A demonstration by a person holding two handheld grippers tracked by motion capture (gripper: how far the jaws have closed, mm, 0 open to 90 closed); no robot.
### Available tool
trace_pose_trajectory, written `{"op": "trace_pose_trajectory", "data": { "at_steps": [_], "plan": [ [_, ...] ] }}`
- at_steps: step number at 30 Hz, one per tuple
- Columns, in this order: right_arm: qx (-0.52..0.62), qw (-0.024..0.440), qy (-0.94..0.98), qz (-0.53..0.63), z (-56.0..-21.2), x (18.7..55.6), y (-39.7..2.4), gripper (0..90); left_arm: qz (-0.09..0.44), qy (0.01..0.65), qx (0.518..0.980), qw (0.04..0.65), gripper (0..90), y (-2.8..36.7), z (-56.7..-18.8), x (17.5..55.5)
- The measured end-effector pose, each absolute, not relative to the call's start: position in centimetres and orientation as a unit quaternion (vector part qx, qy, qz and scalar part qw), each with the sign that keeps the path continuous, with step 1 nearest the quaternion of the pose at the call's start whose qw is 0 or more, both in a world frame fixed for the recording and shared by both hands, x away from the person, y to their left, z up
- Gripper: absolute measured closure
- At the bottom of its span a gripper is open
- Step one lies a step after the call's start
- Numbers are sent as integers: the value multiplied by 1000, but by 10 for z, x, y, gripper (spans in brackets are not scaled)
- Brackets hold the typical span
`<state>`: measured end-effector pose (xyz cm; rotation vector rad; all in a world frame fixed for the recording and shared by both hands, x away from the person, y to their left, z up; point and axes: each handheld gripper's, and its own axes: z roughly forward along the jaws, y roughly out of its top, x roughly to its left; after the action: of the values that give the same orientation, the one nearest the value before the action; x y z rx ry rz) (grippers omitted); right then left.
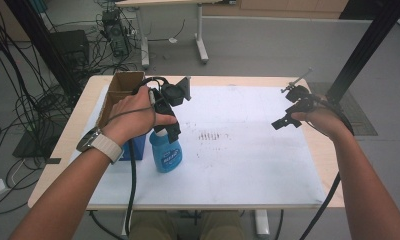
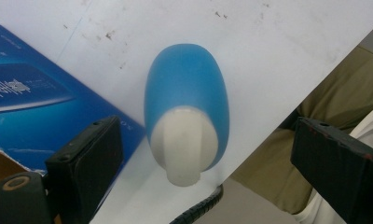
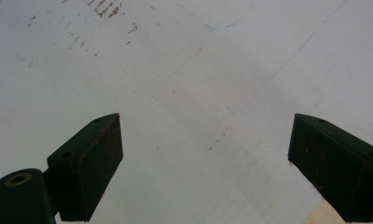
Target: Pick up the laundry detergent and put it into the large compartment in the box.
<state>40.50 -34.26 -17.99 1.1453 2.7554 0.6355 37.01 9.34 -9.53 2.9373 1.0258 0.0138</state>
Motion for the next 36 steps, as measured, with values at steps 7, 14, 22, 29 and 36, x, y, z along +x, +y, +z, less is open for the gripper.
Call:
{"op": "trace_pose_trajectory", "data": {
  "at_steps": [7,14,22,29,36],
  "plan": [
    [375,44,903,206,-180,406,-341,101,5,332,943,12,98,94,-102,372],
    [375,44,903,205,-180,406,-340,101,7,332,943,7,98,91,-107,373],
    [375,45,903,204,-180,406,-339,101,7,334,942,6,99,90,-110,374],
    [375,45,903,204,-180,406,-338,101,8,337,941,7,99,91,-111,374],
    [374,46,903,205,-180,406,-339,101,9,338,941,7,99,91,-112,374]
  ]
}}
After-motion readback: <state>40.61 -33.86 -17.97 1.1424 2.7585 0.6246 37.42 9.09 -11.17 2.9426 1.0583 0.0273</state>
